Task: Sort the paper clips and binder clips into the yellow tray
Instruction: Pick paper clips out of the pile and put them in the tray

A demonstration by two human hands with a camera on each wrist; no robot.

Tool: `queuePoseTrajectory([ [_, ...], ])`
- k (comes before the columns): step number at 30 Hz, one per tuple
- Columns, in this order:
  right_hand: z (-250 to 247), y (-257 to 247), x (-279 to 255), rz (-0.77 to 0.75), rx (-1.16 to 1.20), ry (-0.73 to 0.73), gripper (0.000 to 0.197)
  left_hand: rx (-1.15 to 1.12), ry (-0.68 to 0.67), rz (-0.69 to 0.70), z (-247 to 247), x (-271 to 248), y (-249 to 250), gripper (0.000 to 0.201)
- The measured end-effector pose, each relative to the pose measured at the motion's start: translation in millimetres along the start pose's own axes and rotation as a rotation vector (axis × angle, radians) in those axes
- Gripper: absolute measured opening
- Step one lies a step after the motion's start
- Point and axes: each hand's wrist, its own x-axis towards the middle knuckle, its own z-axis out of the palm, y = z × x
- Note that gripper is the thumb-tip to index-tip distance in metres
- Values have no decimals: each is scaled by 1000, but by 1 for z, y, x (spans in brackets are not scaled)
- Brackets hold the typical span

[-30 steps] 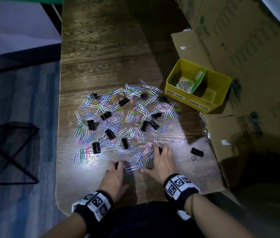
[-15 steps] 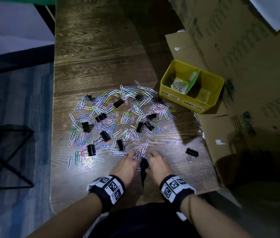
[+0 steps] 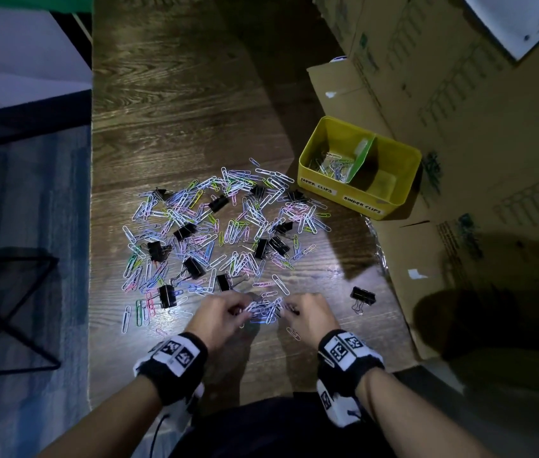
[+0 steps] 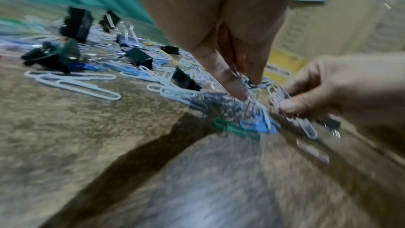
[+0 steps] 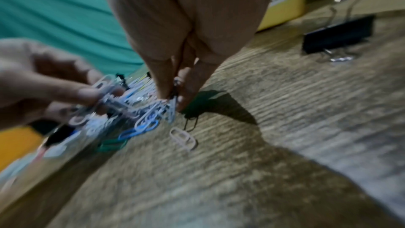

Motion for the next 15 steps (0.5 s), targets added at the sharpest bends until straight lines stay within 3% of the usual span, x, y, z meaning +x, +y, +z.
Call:
queuePoseTrajectory([
  [3,-16,1,0,-6,236,8,22,-345,0,-204,-17,3,10,15],
  [5,-26,1,2,-58,346,62,17,-505,-5,-237,-31,4,20,16],
  [8,-45,-5,3,-74,561,116,15,-668,-33,-213,-59,14,40,14],
  [15,-109,-29,6,-115,793,315,34,-694,-69,5,-114,82,121,20],
])
